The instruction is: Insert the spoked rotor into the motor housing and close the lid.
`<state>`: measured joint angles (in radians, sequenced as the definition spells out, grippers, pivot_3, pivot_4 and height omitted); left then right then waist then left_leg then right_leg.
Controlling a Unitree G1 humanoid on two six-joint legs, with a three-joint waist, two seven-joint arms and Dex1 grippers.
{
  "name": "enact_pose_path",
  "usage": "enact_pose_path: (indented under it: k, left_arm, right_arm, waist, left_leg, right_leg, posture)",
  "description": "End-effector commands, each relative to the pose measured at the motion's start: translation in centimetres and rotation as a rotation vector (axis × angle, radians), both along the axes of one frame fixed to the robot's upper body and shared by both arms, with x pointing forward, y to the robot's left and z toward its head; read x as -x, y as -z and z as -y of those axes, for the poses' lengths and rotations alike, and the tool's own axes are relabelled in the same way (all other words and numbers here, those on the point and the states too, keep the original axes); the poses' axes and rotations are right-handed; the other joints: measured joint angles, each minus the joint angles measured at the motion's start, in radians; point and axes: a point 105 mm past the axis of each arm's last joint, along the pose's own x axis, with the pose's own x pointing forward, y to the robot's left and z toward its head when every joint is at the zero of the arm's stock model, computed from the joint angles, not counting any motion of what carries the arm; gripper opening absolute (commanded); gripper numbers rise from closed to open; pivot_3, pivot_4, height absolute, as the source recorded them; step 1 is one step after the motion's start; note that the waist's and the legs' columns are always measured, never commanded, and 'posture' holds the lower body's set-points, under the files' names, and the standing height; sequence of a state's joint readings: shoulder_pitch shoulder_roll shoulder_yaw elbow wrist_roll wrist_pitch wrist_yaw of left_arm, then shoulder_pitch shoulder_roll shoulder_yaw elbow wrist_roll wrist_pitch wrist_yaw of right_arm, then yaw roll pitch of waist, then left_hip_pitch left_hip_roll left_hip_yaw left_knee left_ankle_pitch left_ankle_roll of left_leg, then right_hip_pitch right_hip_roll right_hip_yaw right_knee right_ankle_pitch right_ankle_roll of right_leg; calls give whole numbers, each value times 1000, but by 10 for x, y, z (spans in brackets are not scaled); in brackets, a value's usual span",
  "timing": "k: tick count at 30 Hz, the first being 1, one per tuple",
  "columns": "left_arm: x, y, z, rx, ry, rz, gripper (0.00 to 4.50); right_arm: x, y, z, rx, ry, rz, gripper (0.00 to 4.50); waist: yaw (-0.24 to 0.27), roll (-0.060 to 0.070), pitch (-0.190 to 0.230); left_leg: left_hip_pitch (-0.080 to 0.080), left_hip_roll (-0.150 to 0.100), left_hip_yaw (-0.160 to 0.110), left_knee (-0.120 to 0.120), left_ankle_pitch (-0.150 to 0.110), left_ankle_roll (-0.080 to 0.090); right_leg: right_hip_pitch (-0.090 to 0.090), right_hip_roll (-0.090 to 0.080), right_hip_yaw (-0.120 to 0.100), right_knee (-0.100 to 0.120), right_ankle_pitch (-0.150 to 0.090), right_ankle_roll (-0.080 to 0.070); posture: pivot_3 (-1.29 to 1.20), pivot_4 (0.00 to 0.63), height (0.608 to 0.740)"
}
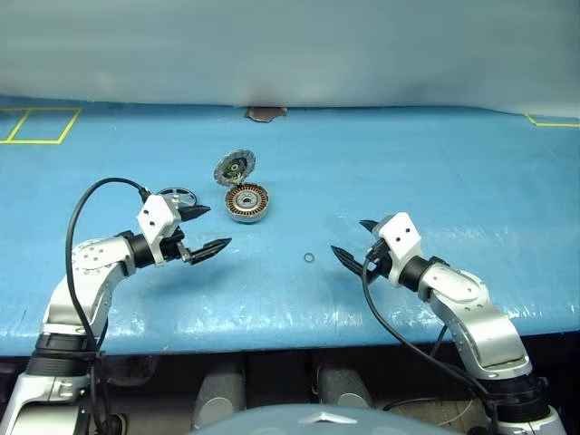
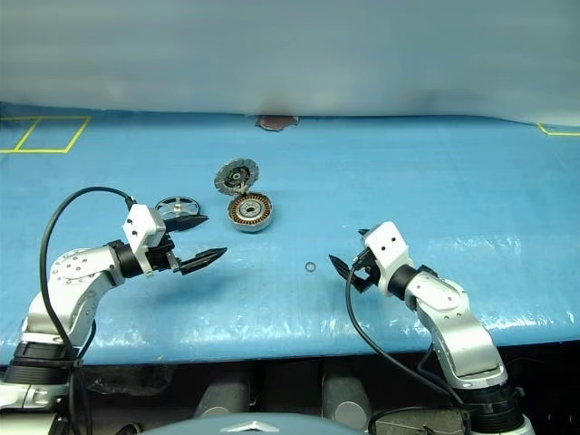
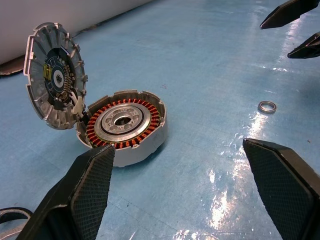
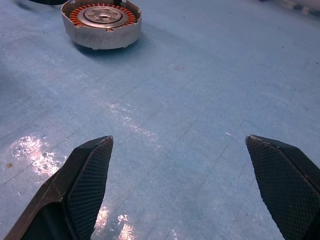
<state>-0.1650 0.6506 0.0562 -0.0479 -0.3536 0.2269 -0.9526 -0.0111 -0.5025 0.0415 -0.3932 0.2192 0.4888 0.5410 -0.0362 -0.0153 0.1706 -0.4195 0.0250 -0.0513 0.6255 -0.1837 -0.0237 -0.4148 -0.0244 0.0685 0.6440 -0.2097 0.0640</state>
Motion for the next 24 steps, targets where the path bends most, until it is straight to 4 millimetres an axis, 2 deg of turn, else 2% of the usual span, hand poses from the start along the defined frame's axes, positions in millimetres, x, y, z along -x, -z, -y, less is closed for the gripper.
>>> enact_pose_path:
  k: [1,24]
  left_arm:
    - [-1,-11,-1,-1,-4,55,4500]
    - [-3,-11,-3,15,-31,63,4500]
  right_arm:
    - [-2,-10,-1,1,-11,41,4476]
    - [2,-8,-3,1,-19,34,4476]
  waist:
    - [0,0,0]
    - [0,0,0]
  left_leg:
    - [0,0,0,0,0,0]
    - [0,0,0,0,0,0]
  right_leg:
    - [0,0,0,0,0,0]
    - [0,0,0,0,0,0]
  posture:
    - [0,150,740]
    - [0,150,740]
